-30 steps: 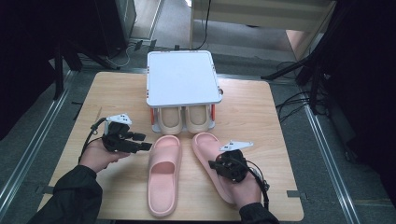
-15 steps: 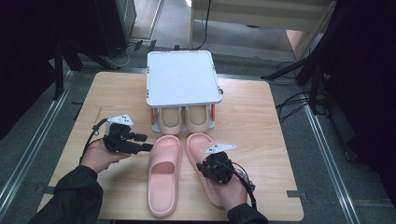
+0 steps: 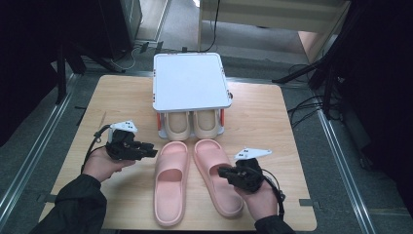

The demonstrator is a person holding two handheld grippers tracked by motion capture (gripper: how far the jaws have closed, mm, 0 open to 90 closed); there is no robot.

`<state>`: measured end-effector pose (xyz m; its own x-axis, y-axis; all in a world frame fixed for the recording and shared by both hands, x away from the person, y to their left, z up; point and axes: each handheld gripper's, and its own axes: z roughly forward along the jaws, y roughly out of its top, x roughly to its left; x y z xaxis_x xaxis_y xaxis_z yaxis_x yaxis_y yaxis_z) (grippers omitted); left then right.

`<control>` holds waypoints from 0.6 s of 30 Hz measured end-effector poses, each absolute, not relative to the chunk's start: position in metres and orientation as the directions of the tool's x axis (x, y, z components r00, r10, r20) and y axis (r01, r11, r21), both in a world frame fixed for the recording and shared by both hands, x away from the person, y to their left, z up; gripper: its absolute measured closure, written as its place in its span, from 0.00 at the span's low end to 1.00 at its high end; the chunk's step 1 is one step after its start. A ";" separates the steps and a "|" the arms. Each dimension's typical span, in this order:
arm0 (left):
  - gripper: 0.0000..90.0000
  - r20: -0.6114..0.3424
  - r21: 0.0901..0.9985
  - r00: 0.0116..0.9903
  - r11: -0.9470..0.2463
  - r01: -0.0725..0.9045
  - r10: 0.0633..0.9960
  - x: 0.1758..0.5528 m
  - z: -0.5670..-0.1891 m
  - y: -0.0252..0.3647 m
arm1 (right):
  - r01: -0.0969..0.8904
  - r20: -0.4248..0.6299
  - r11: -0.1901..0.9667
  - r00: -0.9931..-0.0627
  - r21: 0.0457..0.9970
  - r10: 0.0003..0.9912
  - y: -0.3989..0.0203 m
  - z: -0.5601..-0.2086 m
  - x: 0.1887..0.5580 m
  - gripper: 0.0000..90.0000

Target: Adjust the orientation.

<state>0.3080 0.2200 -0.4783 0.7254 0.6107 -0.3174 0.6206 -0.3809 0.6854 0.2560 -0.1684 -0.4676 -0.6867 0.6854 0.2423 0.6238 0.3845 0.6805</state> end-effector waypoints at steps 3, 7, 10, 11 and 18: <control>0.84 -0.314 0.689 0.726 -0.379 0.618 0.612 0.307 -0.479 0.221 | 0.606 0.217 0.381 -0.686 0.698 0.694 -0.184 -0.470 0.266 0.98; 0.90 -0.310 0.686 0.728 -0.387 0.616 0.611 0.305 -0.482 0.222 | 0.619 0.211 0.369 -0.665 0.693 0.717 -0.194 -0.475 0.279 1.00; 0.91 -0.299 0.677 0.731 -0.404 0.616 0.613 0.303 -0.485 0.222 | 0.619 0.208 0.370 -0.663 0.692 0.719 -0.197 -0.478 0.288 1.00; 0.91 -0.302 0.674 0.730 -0.405 0.618 0.613 0.303 -0.486 0.222 | 0.619 0.207 0.371 -0.663 0.693 0.719 -0.198 -0.478 0.290 1.00; 0.91 -0.298 0.664 0.731 -0.417 0.620 0.614 0.298 -0.491 0.222 | 0.626 0.200 0.355 -0.642 0.695 0.740 -0.207 -0.476 0.300 1.00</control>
